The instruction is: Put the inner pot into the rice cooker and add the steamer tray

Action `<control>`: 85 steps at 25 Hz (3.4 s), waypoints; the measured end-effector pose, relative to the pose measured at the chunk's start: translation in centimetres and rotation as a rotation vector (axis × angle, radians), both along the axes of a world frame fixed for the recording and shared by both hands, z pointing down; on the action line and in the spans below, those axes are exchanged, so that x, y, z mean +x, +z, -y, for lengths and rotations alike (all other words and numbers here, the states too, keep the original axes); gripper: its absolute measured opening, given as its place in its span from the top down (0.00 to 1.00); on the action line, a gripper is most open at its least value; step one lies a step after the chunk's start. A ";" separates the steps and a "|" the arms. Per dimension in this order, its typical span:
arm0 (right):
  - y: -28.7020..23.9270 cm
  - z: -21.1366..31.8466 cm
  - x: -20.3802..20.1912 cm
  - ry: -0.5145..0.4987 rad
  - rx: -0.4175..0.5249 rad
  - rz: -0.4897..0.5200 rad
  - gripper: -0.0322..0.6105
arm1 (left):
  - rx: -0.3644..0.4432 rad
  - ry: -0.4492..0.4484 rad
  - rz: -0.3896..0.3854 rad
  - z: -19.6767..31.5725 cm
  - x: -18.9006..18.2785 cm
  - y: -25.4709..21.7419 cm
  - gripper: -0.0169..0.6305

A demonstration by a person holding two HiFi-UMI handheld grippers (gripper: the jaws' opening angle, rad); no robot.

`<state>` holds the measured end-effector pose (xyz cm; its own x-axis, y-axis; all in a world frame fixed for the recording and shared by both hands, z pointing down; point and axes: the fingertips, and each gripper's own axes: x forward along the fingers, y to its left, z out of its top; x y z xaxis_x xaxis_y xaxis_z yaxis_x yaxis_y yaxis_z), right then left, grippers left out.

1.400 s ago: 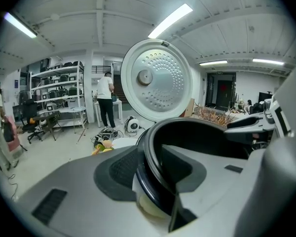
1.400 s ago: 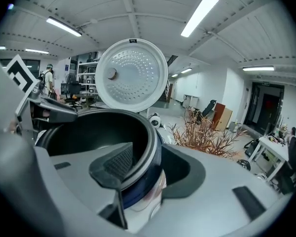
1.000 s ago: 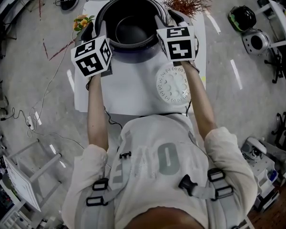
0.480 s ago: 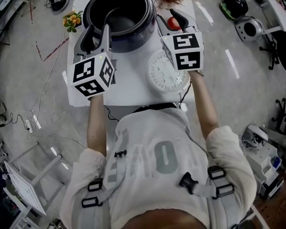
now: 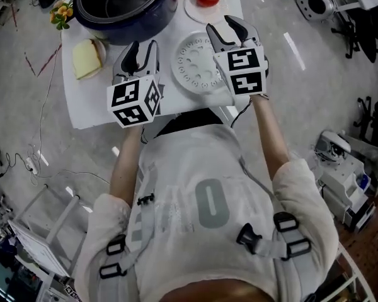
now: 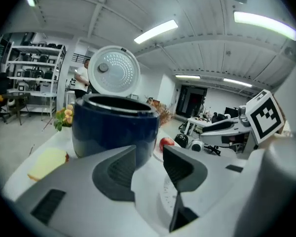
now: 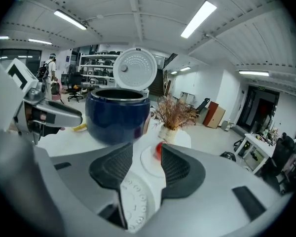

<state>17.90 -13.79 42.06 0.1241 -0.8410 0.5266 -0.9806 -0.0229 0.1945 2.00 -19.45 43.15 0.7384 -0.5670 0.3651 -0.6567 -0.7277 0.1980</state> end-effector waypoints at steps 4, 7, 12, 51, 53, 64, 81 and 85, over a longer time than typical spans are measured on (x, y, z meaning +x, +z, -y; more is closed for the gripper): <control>4.3 -3.4 1.0 0.024 -0.092 0.023 0.65 | -0.107 0.048 0.047 -3.2 1.7 4.4 0.73; 7.1 -5.2 2.1 0.060 -0.134 0.053 0.65 | -0.175 0.095 0.097 -4.8 2.9 7.3 0.73; 10.7 -7.2 3.0 0.141 -0.179 0.112 0.65 | -0.245 0.138 0.172 -5.9 3.1 10.4 0.74; 10.7 -9.5 7.0 0.367 -0.121 0.155 0.80 | -0.114 0.127 0.201 -4.9 6.6 9.1 0.82; 8.8 -9.1 8.0 0.370 -0.085 0.143 0.80 | -0.073 0.126 0.186 -4.5 7.6 6.9 0.82; -0.1 -4.6 8.5 0.313 0.112 0.075 0.81 | 0.125 0.049 0.090 -1.2 7.5 -1.9 0.82; -14.5 10.5 -0.9 0.000 0.386 0.040 0.81 | 0.376 -0.276 0.111 9.9 -3.5 -15.2 0.82; -14.2 14.4 -3.5 -0.064 0.347 0.045 0.80 | 0.350 -0.317 0.164 12.5 -6.3 -15.0 0.82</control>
